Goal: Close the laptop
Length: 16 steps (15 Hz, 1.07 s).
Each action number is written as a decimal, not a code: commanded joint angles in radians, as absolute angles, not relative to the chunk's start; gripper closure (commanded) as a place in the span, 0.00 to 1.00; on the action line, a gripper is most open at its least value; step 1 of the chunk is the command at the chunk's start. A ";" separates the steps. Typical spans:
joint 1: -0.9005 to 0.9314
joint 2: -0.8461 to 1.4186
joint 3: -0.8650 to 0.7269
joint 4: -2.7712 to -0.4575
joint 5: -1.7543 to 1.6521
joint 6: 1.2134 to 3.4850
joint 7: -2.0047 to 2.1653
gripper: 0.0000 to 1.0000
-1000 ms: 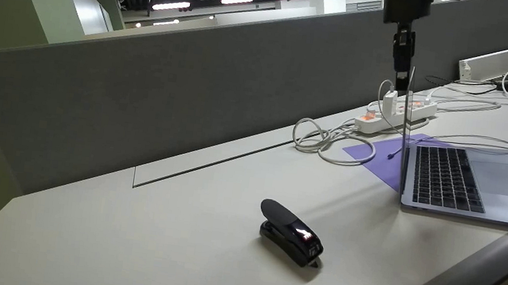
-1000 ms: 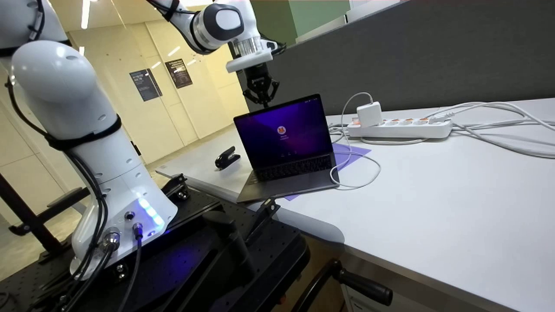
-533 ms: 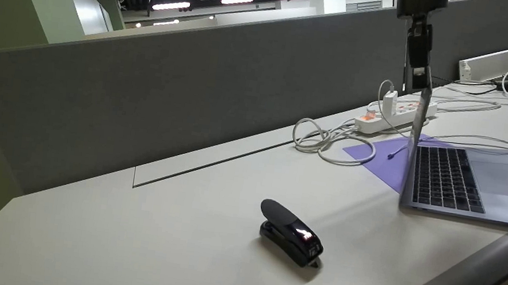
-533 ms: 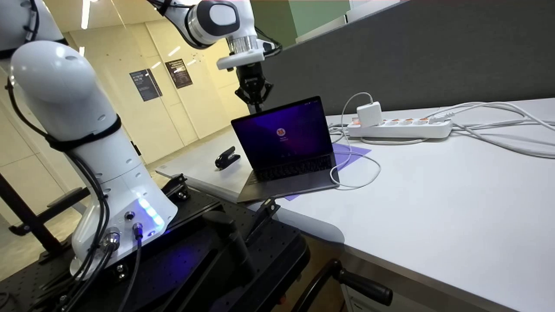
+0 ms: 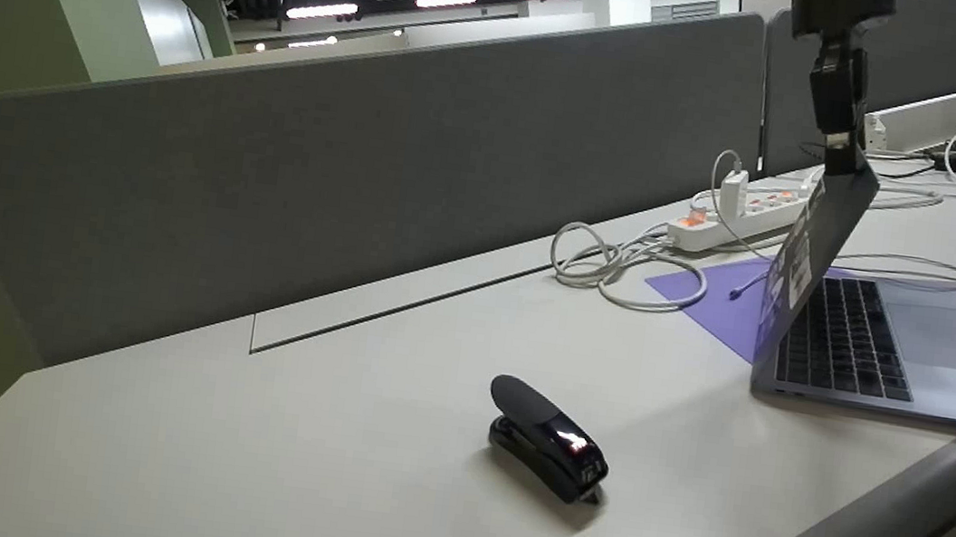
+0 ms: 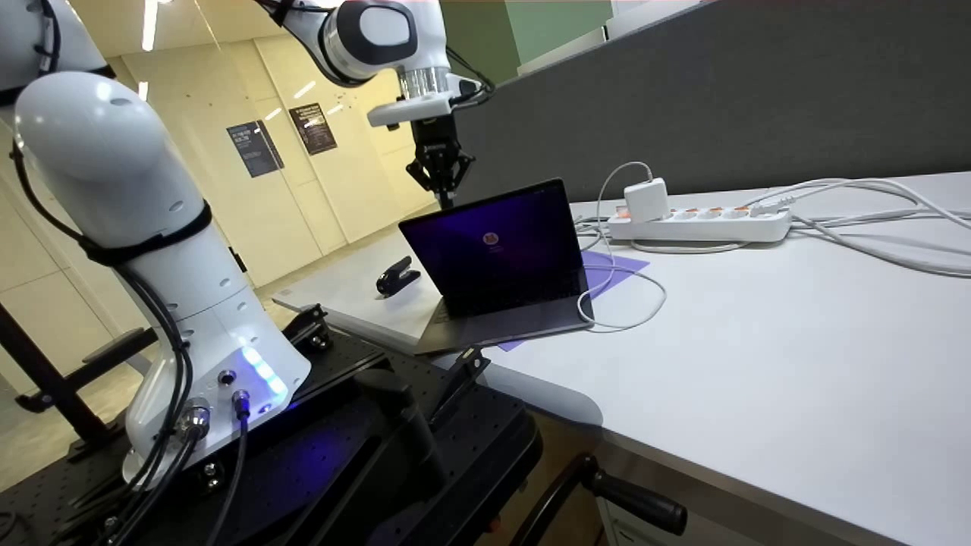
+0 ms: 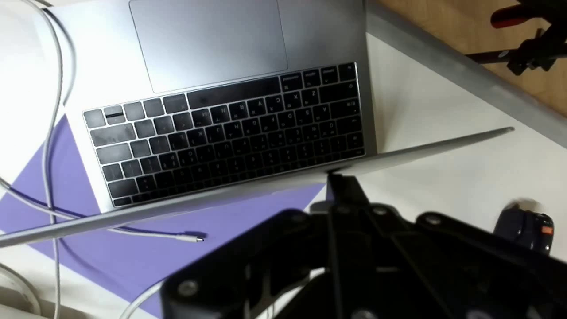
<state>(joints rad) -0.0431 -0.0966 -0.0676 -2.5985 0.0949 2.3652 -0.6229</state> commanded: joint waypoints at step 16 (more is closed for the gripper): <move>-0.118 -0.001 -0.124 -2.683 0.113 2.423 -0.517 1.00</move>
<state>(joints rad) -0.1050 -0.0017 -0.1149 -2.6464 0.0994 2.4083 -0.5552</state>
